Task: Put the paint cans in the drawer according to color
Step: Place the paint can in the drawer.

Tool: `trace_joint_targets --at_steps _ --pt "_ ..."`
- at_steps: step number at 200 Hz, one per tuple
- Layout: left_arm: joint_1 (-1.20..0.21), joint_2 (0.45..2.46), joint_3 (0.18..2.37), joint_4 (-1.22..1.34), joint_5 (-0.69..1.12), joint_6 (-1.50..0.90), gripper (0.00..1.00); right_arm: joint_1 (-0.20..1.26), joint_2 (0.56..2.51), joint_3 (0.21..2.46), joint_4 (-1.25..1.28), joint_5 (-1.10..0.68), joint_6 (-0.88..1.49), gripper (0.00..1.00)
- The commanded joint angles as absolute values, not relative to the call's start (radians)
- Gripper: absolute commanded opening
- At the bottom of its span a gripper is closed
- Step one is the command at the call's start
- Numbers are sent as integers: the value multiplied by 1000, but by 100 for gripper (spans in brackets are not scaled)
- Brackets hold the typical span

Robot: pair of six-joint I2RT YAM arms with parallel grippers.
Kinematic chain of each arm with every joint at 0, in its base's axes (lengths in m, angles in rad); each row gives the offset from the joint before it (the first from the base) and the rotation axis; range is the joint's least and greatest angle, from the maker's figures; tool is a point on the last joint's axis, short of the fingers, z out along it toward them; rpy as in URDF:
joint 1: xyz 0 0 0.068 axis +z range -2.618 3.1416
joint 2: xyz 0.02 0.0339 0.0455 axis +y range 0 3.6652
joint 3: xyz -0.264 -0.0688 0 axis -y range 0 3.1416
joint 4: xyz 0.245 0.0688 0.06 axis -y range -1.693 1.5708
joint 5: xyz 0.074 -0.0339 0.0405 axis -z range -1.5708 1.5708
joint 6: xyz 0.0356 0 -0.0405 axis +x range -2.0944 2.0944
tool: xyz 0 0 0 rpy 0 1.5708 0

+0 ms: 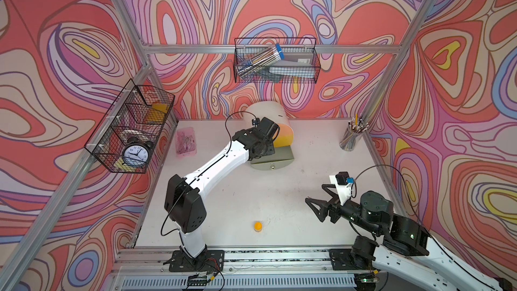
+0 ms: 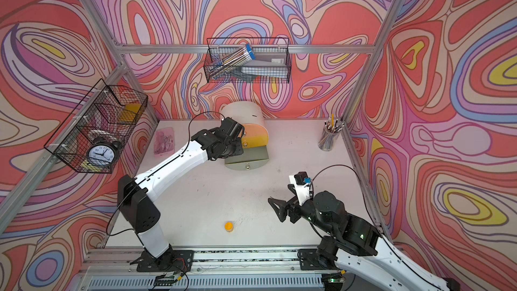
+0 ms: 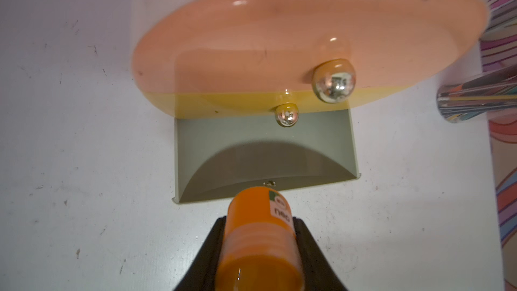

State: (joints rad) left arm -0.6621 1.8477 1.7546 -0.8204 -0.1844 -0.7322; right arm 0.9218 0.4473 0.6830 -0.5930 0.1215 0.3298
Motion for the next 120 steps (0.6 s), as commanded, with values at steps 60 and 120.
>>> trace_joint_targets --at_steps 60,120 --pt "-641 2023 1776 -819 -188 -542 23 932 484 680 -601 163 333 98" --pt "-641 2007 1678 -708 -243 -569 37 933 478 680 -601 160 333 98"
